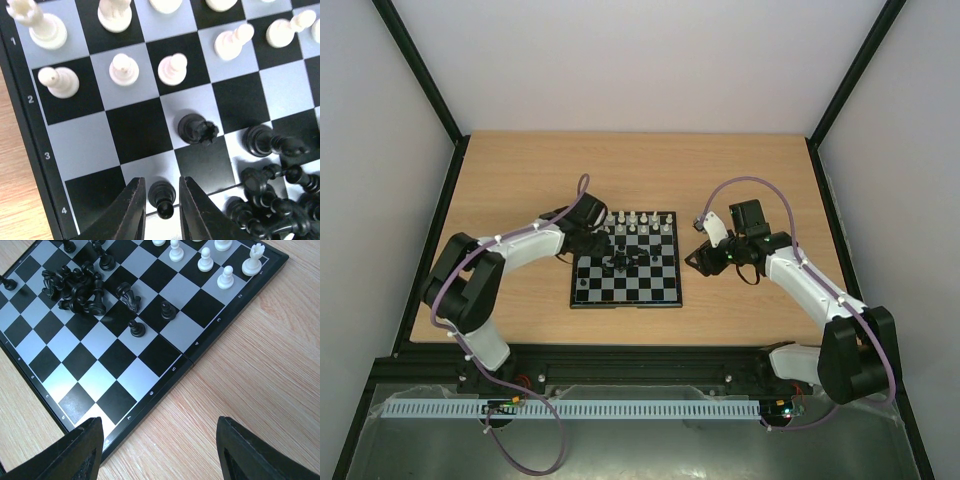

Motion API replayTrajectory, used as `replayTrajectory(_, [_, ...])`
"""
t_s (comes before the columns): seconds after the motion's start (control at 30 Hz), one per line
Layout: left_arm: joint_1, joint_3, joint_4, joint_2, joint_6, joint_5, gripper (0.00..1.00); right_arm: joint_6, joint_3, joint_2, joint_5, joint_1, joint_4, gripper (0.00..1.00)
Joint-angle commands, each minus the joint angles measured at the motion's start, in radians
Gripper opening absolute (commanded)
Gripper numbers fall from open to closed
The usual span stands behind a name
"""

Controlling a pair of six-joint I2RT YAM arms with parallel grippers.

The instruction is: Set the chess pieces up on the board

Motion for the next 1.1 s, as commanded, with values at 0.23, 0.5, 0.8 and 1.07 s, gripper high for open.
replayTrajectory(0.23, [-0.006,0.031,0.016,0.036,-0.01,0.003,0.13,-0.018,-0.01,0.018,-0.004,-0.003,-0.037,0.63])
replayTrajectory(0.5, [-0.011,0.033,0.01,0.049,-0.012,-0.005,0.09,-0.019,-0.01,0.022,-0.004,-0.003,-0.04,0.63])
replayTrajectory(0.8, [-0.031,0.011,-0.056,-0.053,-0.014,-0.03,0.04,-0.021,-0.009,0.023,-0.005,-0.003,-0.04,0.63])
replayTrajectory(1.07, [-0.092,-0.088,-0.111,-0.23,-0.051,-0.04,0.04,-0.023,-0.008,0.025,-0.004,-0.003,-0.04,0.63])
